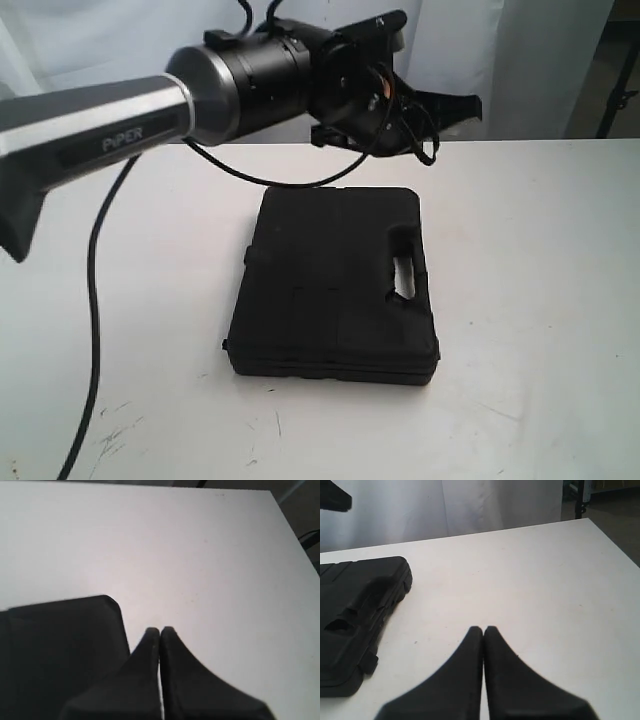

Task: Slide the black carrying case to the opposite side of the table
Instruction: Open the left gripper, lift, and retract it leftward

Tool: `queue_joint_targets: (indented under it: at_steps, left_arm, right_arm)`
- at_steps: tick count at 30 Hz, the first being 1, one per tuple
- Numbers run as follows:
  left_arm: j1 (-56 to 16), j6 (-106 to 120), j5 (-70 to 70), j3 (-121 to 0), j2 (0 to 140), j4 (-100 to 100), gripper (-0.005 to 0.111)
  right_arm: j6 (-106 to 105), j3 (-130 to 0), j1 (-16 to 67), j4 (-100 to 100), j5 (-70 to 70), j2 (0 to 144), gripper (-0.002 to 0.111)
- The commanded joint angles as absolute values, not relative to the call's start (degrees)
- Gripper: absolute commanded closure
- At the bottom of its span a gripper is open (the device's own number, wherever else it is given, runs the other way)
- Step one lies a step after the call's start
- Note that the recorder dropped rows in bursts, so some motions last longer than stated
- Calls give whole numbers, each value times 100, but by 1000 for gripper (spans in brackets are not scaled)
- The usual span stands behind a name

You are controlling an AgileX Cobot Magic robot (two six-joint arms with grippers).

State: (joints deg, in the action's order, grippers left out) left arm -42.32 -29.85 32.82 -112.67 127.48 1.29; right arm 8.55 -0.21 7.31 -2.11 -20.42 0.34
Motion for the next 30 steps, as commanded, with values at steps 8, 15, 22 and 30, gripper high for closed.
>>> queue_joint_targets:
  at_steps: [8,15,22,30]
  left_arm:
    - [-4188,-2945,3973,-10788,12010,1516,107]
    - [-3856,-2970,3340,-9421,11192,1423,107]
    - [-3661,-2983,2478,-7804,10132,1390,107]
    - [-3649,-3332,1392,-5834,8885,1383,107]
  right_arm:
    - [846,0,686,-204,-2012,0,108]
    - [846,0,686,-204,-2012,0,108]
    - [846,0,686,-204,-2012,0,108]
    - [846,0,686,-204,-2012,0,108]
